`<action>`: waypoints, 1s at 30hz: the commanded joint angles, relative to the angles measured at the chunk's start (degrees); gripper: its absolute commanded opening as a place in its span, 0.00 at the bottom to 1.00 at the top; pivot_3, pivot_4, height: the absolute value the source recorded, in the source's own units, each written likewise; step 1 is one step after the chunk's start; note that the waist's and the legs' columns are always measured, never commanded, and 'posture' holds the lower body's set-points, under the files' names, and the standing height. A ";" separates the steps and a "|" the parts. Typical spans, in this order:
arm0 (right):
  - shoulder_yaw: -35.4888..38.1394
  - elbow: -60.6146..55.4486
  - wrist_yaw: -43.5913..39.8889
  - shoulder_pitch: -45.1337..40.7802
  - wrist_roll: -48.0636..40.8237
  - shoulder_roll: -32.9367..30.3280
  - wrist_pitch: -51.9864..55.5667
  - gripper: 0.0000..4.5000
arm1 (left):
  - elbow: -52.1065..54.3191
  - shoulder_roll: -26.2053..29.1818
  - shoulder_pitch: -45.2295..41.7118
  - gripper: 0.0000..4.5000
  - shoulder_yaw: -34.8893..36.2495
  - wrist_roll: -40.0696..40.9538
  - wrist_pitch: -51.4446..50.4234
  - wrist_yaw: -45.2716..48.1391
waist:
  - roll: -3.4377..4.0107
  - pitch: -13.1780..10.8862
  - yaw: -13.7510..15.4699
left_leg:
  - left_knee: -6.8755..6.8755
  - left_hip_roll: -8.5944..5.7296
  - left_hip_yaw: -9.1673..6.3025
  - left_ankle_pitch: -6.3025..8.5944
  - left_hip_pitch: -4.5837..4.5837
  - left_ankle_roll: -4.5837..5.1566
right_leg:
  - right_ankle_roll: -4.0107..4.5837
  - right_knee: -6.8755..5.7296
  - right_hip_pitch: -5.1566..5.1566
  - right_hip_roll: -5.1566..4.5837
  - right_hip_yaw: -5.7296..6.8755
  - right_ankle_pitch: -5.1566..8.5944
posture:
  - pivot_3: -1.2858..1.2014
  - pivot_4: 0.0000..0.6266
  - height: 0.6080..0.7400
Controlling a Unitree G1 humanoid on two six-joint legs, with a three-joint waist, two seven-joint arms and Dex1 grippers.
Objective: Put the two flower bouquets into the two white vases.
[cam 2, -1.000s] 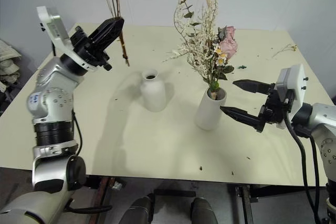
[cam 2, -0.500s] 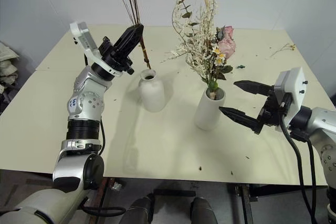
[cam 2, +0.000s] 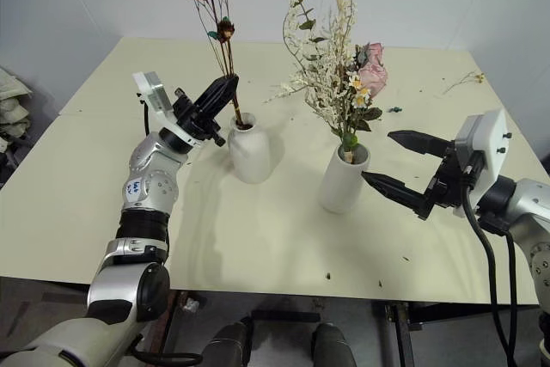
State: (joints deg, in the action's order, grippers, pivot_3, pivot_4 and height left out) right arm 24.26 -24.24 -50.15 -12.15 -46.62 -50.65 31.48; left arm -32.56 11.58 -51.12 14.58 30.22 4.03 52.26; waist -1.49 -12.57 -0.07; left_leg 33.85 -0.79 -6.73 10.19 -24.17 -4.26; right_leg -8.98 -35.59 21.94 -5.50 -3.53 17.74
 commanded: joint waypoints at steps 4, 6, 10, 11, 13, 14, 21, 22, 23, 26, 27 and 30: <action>1.19 -1.58 1.16 -1.25 -1.46 0.08 0.02 1.00 | -2.33 -1.14 -0.52 0.01 -0.47 -1.08 4.75 1.37 | 0.00 0.00 -0.05 | -0.01 0.00 0.00 0.01 0.00 0.02 | 0.00 0.01 0.00 0.00 0.00 0.00 | 0.52 0.24 1.00; 0.89 -1.55 1.36 -1.54 -1.55 0.20 0.00 1.00 | -3.35 -1.12 -0.18 0.01 -1.07 -1.88 5.50 1.86 | 0.00 0.00 -0.02 | 0.00 0.00 0.00 0.01 0.00 0.02 | 0.00 0.01 0.00 0.00 0.00 0.00 | 0.52 0.24 1.00; 0.72 -1.57 1.42 -1.64 -1.59 0.35 -0.08 1.00 | -3.43 -0.72 0.55 0.10 -1.92 -1.96 4.97 3.94 | 0.00 0.00 -0.03 | 0.00 0.00 0.00 0.01 0.00 0.02 | 0.00 0.02 0.00 0.00 0.01 0.00 | 0.52 0.24 1.00; 0.67 -1.53 1.42 -1.59 -1.56 0.48 -0.21 1.00 | -2.49 -0.12 1.00 0.14 -2.08 -2.33 5.01 3.86 | 0.00 0.00 -0.04 | -0.01 0.00 0.00 0.01 0.00 0.02 | 0.00 0.02 0.00 0.00 0.01 0.00 | 0.52 0.24 1.00; 0.63 -1.50 1.41 -1.44 -1.47 0.71 -0.45 1.00 | -0.81 0.85 1.71 0.27 -2.07 -2.38 4.61 3.84 | 0.00 0.00 -0.15 | -0.02 0.01 0.00 0.01 0.00 0.02 | 0.00 0.03 0.00 0.00 0.01 0.00 | 0.52 0.24 1.00; 0.56 -1.48 1.38 -1.36 -1.31 0.86 -0.60 1.00 | 0.33 1.75 2.16 0.34 -2.13 -2.38 4.01 4.13 | 0.01 0.00 -0.20 | -0.04 0.01 0.00 0.01 0.01 0.02 | 0.00 0.03 0.01 0.01 0.00 0.00 | 0.52 0.24 1.00; 0.17 -0.63 1.01 -0.98 0.06 2.42 -1.94 1.00 | 9.66 12.39 7.03 0.82 -3.35 -3.51 -2.05 7.41 | 0.01 0.01 -0.15 | -0.11 0.04 0.00 0.01 0.01 0.02 | 0.03 0.00 0.04 0.03 0.01 0.01 | 0.52 0.24 1.00; 0.10 -0.49 0.92 -0.91 0.24 2.65 -2.14 1.00 | 10.29 14.67 7.48 0.89 -3.42 -3.95 -2.70 8.18 | 0.01 0.01 -0.15 | -0.11 0.03 0.00 0.01 0.01 0.02 | 0.02 0.01 0.03 0.01 0.01 0.01 | 0.52 0.24 1.00; 0.12 -0.34 0.75 -0.80 0.36 2.76 -2.32 1.00 | 10.77 16.48 7.75 0.96 -3.53 -4.41 -3.06 8.66 | 0.01 0.00 -0.15 | -0.11 0.03 0.00 0.01 0.01 0.01 | 0.02 0.01 0.03 0.01 0.00 0.01 | 0.52 0.24 1.00; 0.11 0.21 -0.28 -0.44 0.74 2.44 -2.65 1.00 | 12.18 22.93 8.41 0.99 -2.64 -4.16 -4.88 11.58 | 0.01 0.00 -0.18 | -0.12 0.04 0.00 0.01 0.01 0.01 | 0.05 0.00 0.04 0.02 0.01 0.02 | 0.52 0.24 1.00; 0.20 0.47 -0.91 -0.23 0.90 2.10 -2.76 1.00 | 13.38 25.19 9.15 0.99 -2.56 -3.52 -6.56 13.11 | 0.01 0.00 -0.20 | -0.15 0.05 0.00 0.02 0.02 0.01 | 0.07 0.02 0.04 0.02 0.02 0.03 | 0.52 0.24 1.00; 2.10 2.18 -3.34 0.50 -0.59 1.41 -2.31 1.00 | 17.90 28.54 11.62 0.99 -3.59 -3.01 -9.27 15.29 | 0.02 0.01 -0.22 | -0.25 0.05 0.00 0.02 0.03 0.01 | 0.10 0.06 0.04 0.01 0.02 0.04 | 0.52 0.24 1.00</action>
State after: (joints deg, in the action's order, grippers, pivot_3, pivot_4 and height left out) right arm 23.19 -22.25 -52.08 -11.75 -45.82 -48.13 29.84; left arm -18.25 39.43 -40.34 11.20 26.38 -4.21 66.24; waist -1.46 -12.56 -0.29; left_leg 33.56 -0.74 -6.72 10.21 -24.14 -4.26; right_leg -8.87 -35.49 21.99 -5.51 -3.51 17.78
